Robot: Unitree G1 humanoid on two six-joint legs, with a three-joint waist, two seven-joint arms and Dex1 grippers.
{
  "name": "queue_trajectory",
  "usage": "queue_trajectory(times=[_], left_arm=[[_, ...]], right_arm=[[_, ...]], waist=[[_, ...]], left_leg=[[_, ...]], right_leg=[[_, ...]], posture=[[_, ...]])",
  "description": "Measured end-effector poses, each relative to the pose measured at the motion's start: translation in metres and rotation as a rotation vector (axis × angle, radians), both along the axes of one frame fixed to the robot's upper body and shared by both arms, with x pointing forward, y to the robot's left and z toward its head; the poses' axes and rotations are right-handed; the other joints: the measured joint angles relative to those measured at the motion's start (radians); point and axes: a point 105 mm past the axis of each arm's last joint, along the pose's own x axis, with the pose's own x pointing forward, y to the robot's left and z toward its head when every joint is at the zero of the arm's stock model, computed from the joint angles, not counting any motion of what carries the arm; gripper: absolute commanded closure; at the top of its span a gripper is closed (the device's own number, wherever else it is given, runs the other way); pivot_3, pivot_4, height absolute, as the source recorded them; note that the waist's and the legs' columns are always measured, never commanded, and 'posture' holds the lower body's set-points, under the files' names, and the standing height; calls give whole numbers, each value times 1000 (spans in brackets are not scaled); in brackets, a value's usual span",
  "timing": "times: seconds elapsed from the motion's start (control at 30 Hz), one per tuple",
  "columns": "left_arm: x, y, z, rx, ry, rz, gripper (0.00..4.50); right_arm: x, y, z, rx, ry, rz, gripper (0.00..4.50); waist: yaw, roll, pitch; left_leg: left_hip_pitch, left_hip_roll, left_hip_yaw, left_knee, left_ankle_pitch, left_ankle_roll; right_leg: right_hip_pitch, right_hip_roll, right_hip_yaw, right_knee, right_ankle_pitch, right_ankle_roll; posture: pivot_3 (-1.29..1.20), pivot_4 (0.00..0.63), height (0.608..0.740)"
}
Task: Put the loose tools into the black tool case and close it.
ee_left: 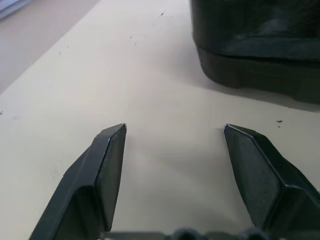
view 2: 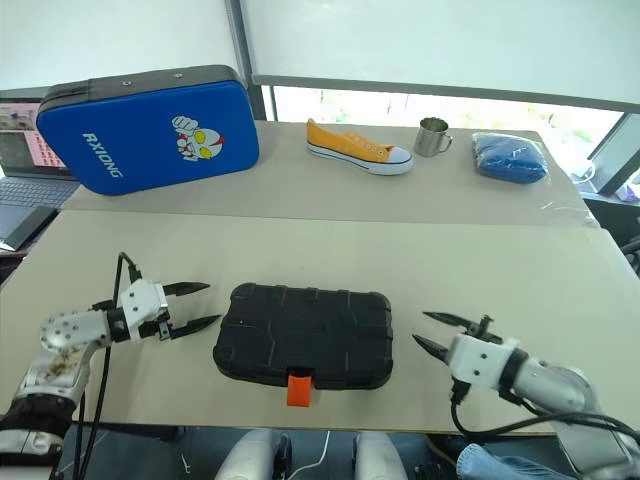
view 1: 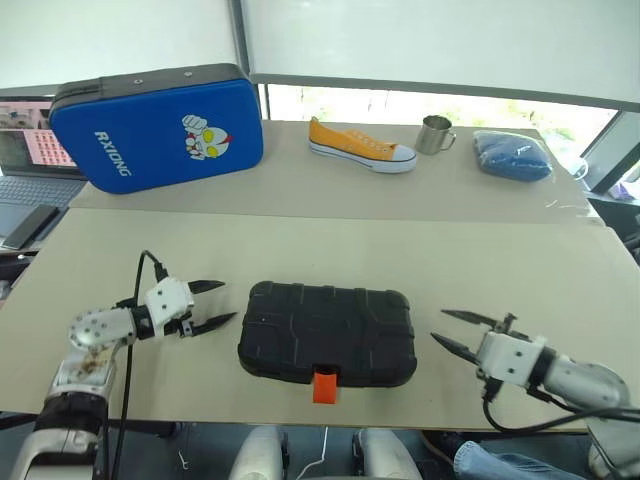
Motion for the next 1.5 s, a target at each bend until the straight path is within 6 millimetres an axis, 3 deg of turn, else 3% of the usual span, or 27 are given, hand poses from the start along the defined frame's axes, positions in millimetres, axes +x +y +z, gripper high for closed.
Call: queue_trajectory(times=[0.1,0.17,0.27,0.43,0.63,0.77,0.97,1.13,1.33,1.5], left_arm=[[21,-13,15,-53,3,-1,3657],[32,-26,25,-75,6,-26,4445],[40,-42,25,-58,35,-72,4482],[41,-58,4,6,192,-129,4482],[36,-65,-1,41,270,-192,4482],[29,-59,0,46,301,-193,4482],[5,-45,-4,-24,346,-149,4482],[-4,-40,-7,-102,354,-64,4482],[11,-37,6,-186,303,37,4482],[25,-51,58,-260,242,-49,4482]], right_arm=[[-22,14,2,73,157,32,4500],[-36,28,4,91,241,76,4500],[-46,41,0,101,325,99,4500],[-52,64,-20,95,439,145,4500],[-37,89,-26,85,438,180,4500],[-16,95,-22,108,388,143,4500],[45,86,-10,125,238,-2,4500],[81,75,5,124,172,-46,4500],[89,61,9,108,167,-42,4500],[59,41,17,220,267,-73,4500]], waist=[[4,0,0],[5,-2,0],[-1,-2,0],[-11,-4,1],[-15,-6,2],[-22,-6,2],[-23,-6,3],[-20,-6,3],[-14,-5,3],[3,-6,3]], left_leg=[[0,0,-1,1,0,0],[-1,-1,-1,2,0,0],[-1,-2,-1,1,0,0],[-4,-1,-1,2,0,0],[-7,-1,-3,2,0,0],[-9,0,-5,3,0,0],[-11,0,-7,3,0,0],[-12,0,-6,3,0,0],[-13,-1,-8,4,1,0],[-15,-2,-10,4,1,0]], right_leg=[[0,0,0,0,0,0],[0,1,0,0,0,1],[0,1,0,-1,0,1],[-3,3,0,0,0,0],[-6,4,0,1,0,0],[-10,4,2,3,0,0],[-15,4,3,5,0,-1],[-15,2,2,5,0,0],[-15,2,1,5,1,-1],[-15,1,-1,5,1,0]], posture=[[0,150,740],[0,150,740],[0,150,740],[0,150,740],[0,150,740],[0,150,740],[0,150,740],[0,150,740],[0,150,740],[0,150,740]])
